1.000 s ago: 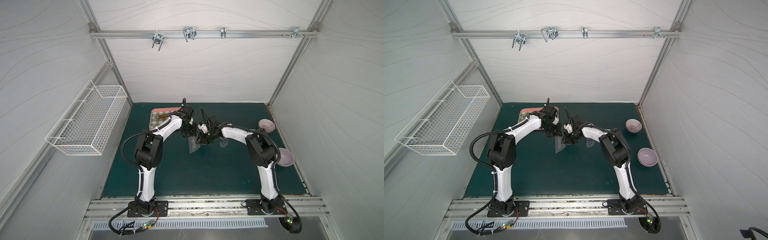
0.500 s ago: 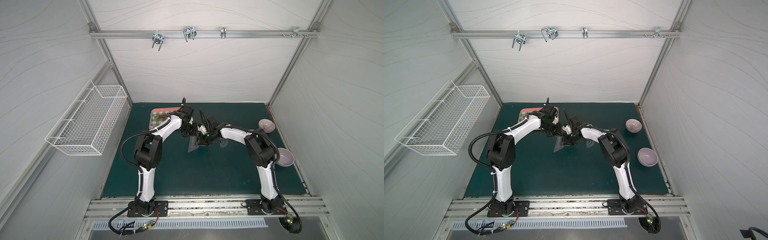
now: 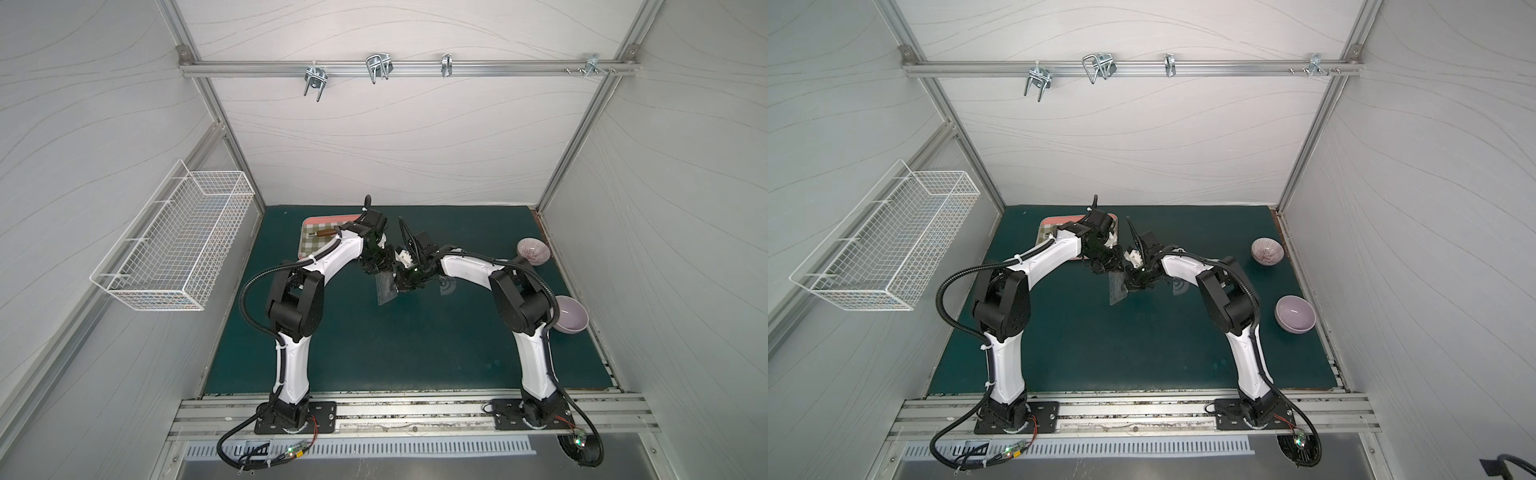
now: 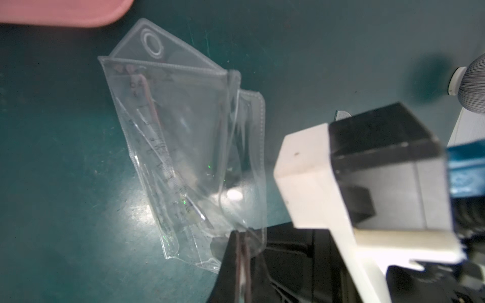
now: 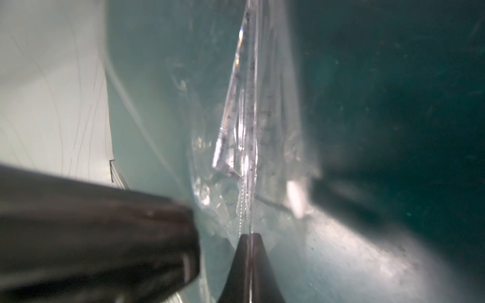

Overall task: Open the ruler set and take out the ruler
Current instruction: Take out the ruler from the ruler set bag.

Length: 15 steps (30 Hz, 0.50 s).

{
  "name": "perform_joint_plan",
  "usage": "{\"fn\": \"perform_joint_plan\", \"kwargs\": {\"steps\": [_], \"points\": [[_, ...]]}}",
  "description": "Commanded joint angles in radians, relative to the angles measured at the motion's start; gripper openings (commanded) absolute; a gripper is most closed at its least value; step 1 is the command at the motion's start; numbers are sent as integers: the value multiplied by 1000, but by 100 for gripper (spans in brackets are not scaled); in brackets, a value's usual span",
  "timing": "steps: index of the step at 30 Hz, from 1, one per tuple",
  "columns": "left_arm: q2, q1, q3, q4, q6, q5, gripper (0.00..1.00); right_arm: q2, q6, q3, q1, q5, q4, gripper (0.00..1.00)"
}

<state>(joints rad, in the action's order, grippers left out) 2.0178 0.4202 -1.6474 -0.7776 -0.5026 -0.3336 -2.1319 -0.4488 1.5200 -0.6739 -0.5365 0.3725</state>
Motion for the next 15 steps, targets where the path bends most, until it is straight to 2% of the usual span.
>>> {"fn": "perform_joint_plan", "kwargs": {"steps": [1, 8, 15], "points": [[-21, 5, -2, 26, -11, -4, 0, -19, 3, 1, -4, 18, 48, 0], [-4, 2, -14, 20, -10, 18, 0, 26, 26, 0, 14, 43, 115, 0], [9, -7, -28, 21, -11, 21, 0, 119, 44, -79, 57, 50, 146, 0]]}}
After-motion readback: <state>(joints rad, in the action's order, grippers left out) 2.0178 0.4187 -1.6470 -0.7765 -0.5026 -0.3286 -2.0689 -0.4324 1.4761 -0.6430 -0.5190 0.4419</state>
